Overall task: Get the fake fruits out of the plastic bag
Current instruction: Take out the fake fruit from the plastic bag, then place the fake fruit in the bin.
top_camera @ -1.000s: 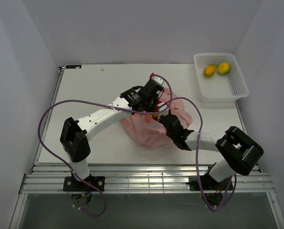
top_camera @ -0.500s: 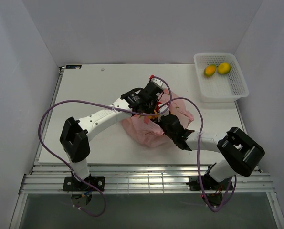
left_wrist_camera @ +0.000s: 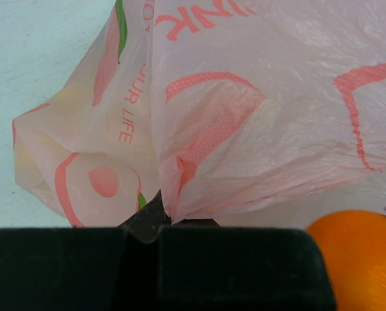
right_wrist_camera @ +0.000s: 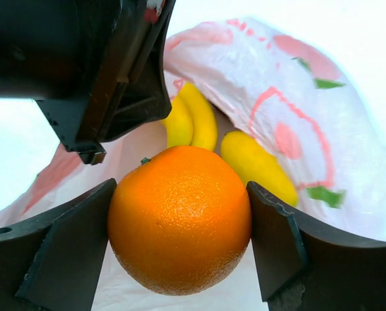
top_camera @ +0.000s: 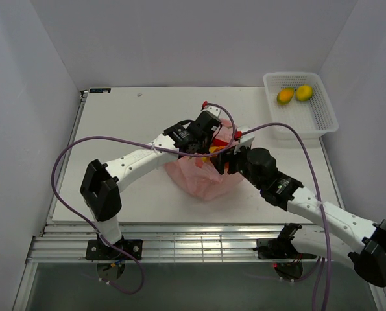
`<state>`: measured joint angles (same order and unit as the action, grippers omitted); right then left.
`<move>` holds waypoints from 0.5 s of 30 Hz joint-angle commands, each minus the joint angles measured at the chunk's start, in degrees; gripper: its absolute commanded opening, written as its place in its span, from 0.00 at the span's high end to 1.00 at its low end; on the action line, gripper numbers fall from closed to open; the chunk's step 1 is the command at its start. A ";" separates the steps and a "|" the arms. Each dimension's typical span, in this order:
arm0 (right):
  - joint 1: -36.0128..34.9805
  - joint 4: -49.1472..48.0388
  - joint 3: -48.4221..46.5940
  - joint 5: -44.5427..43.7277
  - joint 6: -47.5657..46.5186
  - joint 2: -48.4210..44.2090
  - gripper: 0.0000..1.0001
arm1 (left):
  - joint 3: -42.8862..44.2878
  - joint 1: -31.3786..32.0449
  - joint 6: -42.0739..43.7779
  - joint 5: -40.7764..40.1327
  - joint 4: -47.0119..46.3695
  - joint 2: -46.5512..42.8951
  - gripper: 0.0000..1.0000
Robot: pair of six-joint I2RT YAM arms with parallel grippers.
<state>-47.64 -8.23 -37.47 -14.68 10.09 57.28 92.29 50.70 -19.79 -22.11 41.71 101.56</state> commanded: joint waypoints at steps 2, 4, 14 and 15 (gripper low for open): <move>0.79 11.47 -6.55 -3.60 -0.94 -5.33 0.52 | -0.01 -1.04 -0.77 -1.19 -1.28 -4.44 1.00; 2.28 14.29 -9.36 -4.74 -1.38 -6.29 0.52 | -0.18 -1.21 -0.95 -0.57 -1.72 -4.53 1.00; 24.07 17.19 -20.26 2.45 -5.24 -0.16 0.55 | 0.26 -3.67 -1.48 1.98 -2.43 -4.26 1.00; 27.30 17.11 -21.14 3.33 -5.43 0.72 0.55 | 0.08 -3.76 -1.48 2.24 -2.77 -4.44 1.00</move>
<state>-26.00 8.29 -54.59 -14.17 6.94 55.70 92.29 47.62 -20.69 -20.93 40.23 101.25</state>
